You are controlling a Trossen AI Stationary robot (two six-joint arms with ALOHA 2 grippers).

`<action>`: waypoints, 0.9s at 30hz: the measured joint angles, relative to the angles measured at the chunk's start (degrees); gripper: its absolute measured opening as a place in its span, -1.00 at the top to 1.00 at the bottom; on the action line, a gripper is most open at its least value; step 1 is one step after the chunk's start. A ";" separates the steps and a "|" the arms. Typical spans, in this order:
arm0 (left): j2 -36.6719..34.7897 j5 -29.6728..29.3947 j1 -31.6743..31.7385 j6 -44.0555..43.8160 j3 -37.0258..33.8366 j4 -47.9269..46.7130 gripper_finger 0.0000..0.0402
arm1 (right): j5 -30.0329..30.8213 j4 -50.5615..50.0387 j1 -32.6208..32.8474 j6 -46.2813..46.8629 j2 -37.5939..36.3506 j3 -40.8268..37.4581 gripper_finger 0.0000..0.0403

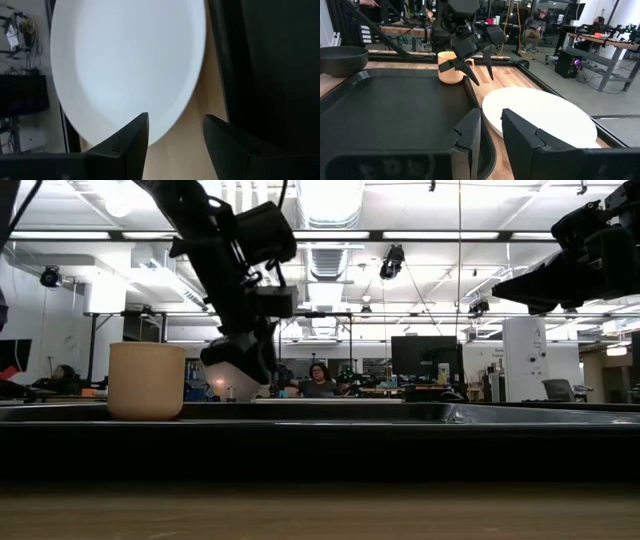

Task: Set up tray
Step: Put the white plate to the bottom of the orange mug on the black tray

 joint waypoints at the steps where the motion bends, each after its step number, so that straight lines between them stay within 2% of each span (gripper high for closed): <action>1: 0.50 0.11 0.03 0.10 0.00 0.59 0.16 | 0.02 0.00 -0.02 0.01 0.00 -0.01 0.66; 11: 4.07 0.24 1.63 2.50 0.02 2.08 0.16 | 0.02 -0.02 -0.01 0.01 0.02 0.01 0.66; 21: 4.43 0.28 4.30 2.52 0.04 5.31 0.16 | 0.02 -0.02 -0.02 0.02 0.02 -0.01 0.66; 25: 4.43 4.88 4.32 2.50 -0.09 5.28 0.16 | 0.02 -0.02 -0.01 -0.01 0.02 0.01 0.66; 27: 4.43 5.29 4.25 2.52 -0.13 5.14 0.16 | 0.02 -0.02 -0.01 0.00 0.02 0.01 0.66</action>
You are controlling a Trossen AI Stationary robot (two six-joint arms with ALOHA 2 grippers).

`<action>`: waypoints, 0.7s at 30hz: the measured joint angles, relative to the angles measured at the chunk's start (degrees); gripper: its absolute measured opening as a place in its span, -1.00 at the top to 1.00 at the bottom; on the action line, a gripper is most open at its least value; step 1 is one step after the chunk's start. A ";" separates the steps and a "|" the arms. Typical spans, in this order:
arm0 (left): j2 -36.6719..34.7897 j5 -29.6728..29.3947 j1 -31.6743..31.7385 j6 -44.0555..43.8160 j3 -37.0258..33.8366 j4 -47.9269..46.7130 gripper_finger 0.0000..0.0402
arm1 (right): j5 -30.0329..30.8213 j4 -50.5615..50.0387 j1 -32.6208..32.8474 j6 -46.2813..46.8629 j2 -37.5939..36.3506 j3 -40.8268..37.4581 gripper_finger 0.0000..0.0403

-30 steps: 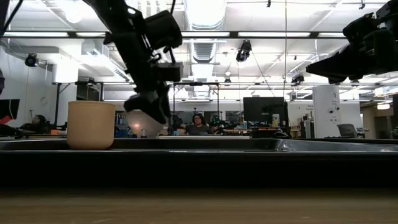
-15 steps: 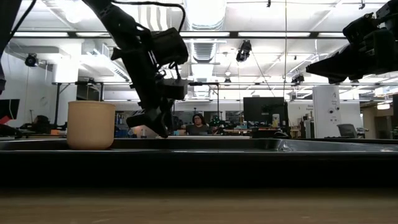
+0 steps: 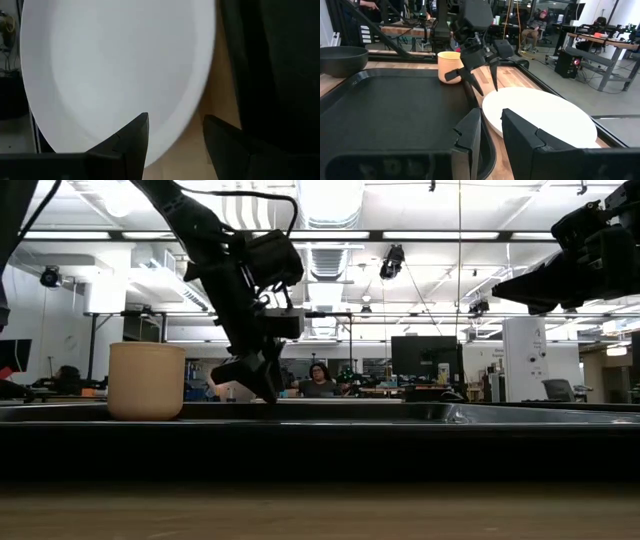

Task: Set up tray
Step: Put the white plate to the bottom of the orange mug on the black tray

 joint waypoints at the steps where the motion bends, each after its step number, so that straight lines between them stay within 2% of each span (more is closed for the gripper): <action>1: 0.00 -0.24 0.00 0.00 0.00 0.15 0.16 | 0.00 0.01 0.00 0.00 0.00 0.00 0.66; 10: 0.00 -1.21 1.25 0.00 -0.02 1.39 0.16 | 0.00 0.01 0.01 0.01 0.00 0.00 0.66; 21: 0.00 0.24 1.50 -0.04 -1.70 1.84 0.16 | 0.00 0.00 0.01 0.01 0.00 -0.02 0.66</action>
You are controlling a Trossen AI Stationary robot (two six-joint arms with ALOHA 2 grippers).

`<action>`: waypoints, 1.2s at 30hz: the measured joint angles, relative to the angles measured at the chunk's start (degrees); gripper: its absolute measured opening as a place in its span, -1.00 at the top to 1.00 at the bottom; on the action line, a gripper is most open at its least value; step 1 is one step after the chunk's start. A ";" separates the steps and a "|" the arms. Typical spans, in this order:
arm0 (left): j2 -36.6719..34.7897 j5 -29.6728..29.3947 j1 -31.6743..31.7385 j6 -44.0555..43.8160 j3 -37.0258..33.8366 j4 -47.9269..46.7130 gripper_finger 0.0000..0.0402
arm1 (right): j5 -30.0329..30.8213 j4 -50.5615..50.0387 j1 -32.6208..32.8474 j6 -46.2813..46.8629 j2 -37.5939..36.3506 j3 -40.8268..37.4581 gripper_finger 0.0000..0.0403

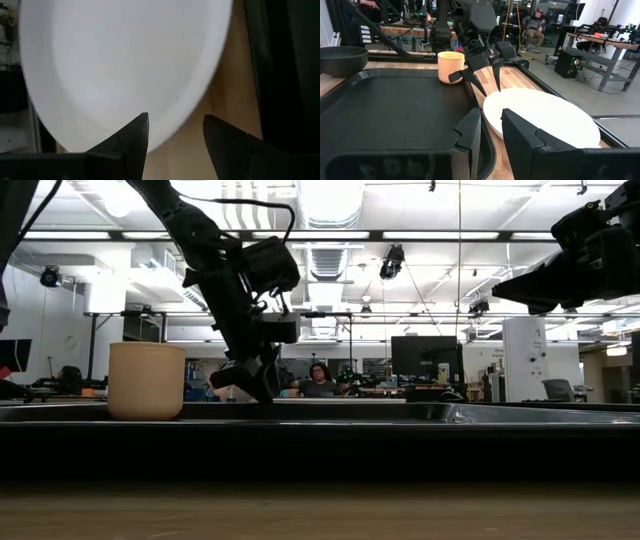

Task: Set up tray
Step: Put the white plate to the bottom of the orange mug on the black tray

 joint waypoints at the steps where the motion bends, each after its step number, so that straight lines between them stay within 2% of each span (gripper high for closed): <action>1: 0.00 -0.01 0.01 0.00 -0.34 0.35 0.16 | 0.00 0.00 0.00 0.00 0.00 0.02 0.66; 15: 0.89 1.14 1.28 0.16 -0.82 4.22 0.16 | 0.00 0.02 -0.02 0.00 0.00 0.01 0.66; 19: 4.63 1.07 1.56 1.29 -0.25 4.84 0.16 | -0.04 -0.03 0.00 -0.02 -0.01 0.00 0.66; 24: 11.03 1.13 1.68 1.55 3.80 4.70 0.16 | 0.02 0.09 0.00 0.00 0.17 0.02 0.66; 29: 13.18 1.16 1.72 1.49 8.23 2.34 0.17 | 0.01 0.09 0.00 -0.02 0.19 0.02 0.66; 33: 12.74 1.43 1.72 1.33 11.59 -2.50 0.33 | 0.00 0.07 0.00 -0.02 0.26 0.02 0.66; 36: 12.90 2.15 1.72 1.25 14.55 -7.45 0.58 | 0.00 0.07 0.00 -0.02 0.26 0.00 0.66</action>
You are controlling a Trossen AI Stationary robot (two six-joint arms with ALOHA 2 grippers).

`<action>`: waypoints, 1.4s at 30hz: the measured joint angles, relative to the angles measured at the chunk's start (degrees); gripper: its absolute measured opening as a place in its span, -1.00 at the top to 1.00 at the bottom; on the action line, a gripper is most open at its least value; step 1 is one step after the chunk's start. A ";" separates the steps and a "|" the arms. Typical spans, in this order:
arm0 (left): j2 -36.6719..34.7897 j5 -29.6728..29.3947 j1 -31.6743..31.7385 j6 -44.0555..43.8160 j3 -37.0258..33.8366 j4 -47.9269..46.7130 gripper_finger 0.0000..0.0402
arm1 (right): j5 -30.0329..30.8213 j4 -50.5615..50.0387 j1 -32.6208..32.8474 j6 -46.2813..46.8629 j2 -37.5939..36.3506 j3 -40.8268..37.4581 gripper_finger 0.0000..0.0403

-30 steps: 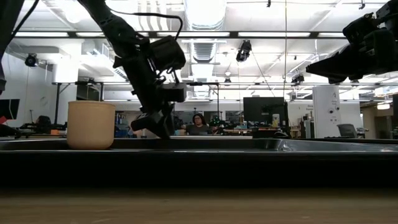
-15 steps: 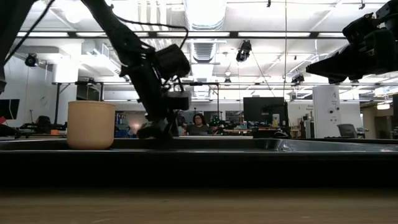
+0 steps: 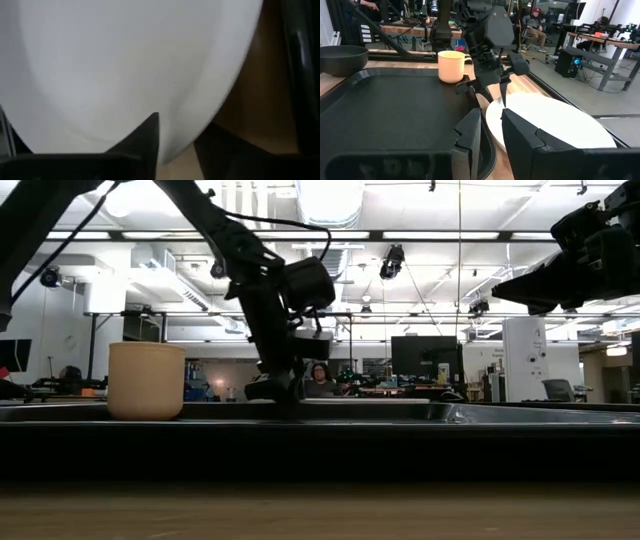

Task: Set up tray
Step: Put the white plate to the bottom of the orange mug on the black tray

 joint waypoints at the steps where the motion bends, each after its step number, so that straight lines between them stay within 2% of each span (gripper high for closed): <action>1: 0.06 0.46 0.02 0.16 0.68 -1.05 0.69 | 0.02 0.00 -0.02 0.01 0.00 0.02 0.66; 4: 0.12 0.90 -0.08 0.51 1.82 -1.83 0.93 | 0.02 -0.02 -0.02 0.01 0.00 0.00 0.66; 8: 0.10 0.81 -0.11 0.07 2.48 -2.10 0.98 | 0.01 -0.02 0.00 0.00 0.00 0.01 0.66; 17: 0.06 -2.22 -0.78 -1.27 2.96 -5.47 1.00 | 0.02 -0.04 -0.02 0.01 0.00 0.01 0.66; 24: 0.05 -5.39 -3.76 -3.00 7.66 -12.83 1.00 | 0.01 -0.04 -0.01 0.00 0.00 0.01 0.66; 27: -0.01 -7.26 -5.40 -5.24 11.05 -15.67 1.00 | 0.02 -0.04 -0.02 0.00 0.00 0.00 0.66; 35: -0.14 -7.78 -10.32 -11.32 18.63 -20.42 1.00 | 0.01 -0.07 -0.02 0.02 0.00 0.00 0.66; 42: -0.16 -7.79 -14.09 -17.05 18.96 -22.90 1.00 | 0.02 -0.06 0.00 0.00 0.00 0.00 0.66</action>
